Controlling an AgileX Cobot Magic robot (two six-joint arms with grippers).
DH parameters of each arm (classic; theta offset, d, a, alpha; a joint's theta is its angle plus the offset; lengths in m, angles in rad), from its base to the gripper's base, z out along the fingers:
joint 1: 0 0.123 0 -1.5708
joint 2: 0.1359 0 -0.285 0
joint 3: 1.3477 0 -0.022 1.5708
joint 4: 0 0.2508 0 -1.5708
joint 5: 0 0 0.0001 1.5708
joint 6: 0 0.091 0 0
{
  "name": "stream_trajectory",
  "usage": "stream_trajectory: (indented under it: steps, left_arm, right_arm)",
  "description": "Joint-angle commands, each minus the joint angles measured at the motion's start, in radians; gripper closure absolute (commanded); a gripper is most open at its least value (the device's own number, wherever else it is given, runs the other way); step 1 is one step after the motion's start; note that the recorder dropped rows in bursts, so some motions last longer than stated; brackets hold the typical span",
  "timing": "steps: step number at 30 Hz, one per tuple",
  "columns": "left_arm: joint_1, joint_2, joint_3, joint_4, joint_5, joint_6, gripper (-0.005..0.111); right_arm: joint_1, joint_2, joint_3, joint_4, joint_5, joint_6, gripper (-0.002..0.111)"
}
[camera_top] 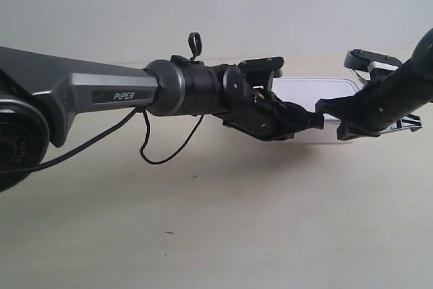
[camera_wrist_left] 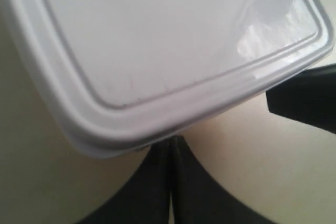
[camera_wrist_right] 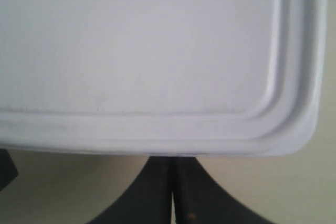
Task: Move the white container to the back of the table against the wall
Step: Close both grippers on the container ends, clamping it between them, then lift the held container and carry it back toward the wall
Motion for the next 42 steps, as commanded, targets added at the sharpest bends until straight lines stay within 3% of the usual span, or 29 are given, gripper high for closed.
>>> stream_trajectory:
  steps: [1,23,42]
  left_arm:
    - [0.011,0.028,-0.033,0.008,-0.001,-0.014,0.107]
    - [0.084,0.198,-0.322,0.028,-0.021,-0.056,0.107]
    - [0.123,0.248,-0.363,0.035,-0.097,-0.051,0.107]
  right_arm:
    - [-0.005,0.030,-0.047,0.004,-0.021,-0.009,0.108]
    - [-0.005,0.209,-0.333,0.009,-0.010,-0.006,0.108]
    - [-0.005,0.288,-0.384,0.011,-0.060,-0.002,0.108]
